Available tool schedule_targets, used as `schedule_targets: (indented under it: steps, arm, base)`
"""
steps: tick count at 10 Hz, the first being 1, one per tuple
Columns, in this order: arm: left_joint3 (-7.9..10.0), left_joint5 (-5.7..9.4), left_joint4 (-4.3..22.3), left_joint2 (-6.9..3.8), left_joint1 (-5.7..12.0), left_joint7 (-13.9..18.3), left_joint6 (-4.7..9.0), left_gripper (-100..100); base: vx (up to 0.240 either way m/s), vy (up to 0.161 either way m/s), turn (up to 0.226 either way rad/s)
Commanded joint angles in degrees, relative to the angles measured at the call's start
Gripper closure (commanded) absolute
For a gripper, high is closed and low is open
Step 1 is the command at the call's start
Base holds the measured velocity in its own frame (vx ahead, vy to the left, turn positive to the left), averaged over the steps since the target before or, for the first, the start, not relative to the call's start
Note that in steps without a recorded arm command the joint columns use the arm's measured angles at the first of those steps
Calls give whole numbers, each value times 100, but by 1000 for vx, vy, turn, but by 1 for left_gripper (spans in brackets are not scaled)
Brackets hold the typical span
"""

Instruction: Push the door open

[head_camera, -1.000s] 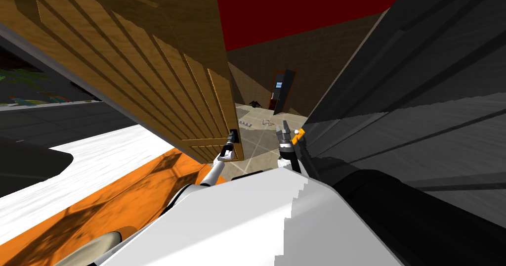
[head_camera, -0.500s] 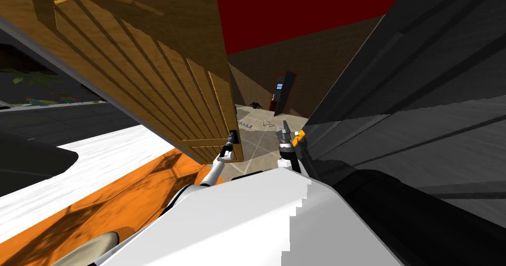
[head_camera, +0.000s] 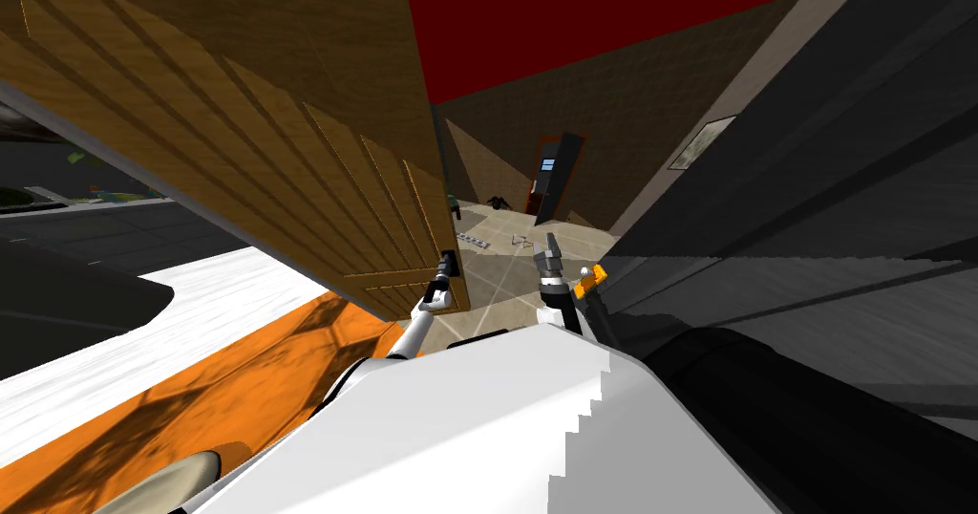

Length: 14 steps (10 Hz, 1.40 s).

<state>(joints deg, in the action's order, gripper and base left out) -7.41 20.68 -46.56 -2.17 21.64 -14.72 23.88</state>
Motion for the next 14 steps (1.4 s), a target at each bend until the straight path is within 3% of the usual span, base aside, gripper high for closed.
schedule_targets:
  steps: [1,3,5,6,7,9,10,14]
  arm:
    - [149,29,33,-2,37,-91,63,100]
    - [274,53,42,108,48,-199,60,100]
    - [404,79,52,284,58,-312,57,100]
    - [358,67,70,237,46,-278,55,100]
    - [471,106,57,115,58,-322,63,100]
    - [577,144,66,25,60,-357,71,100]
    - [577,144,66,25,60,-357,71,100]
    - [862,245,88,-66,65,-451,93,100]
  base:
    - [172,-117,103]
    - [188,-119,119]
    - [180,-118,115]
    - [75,-46,34]
    - [127,-97,36]
    - [178,-139,78]
    - [123,-79,32]
    - [179,-120,74]
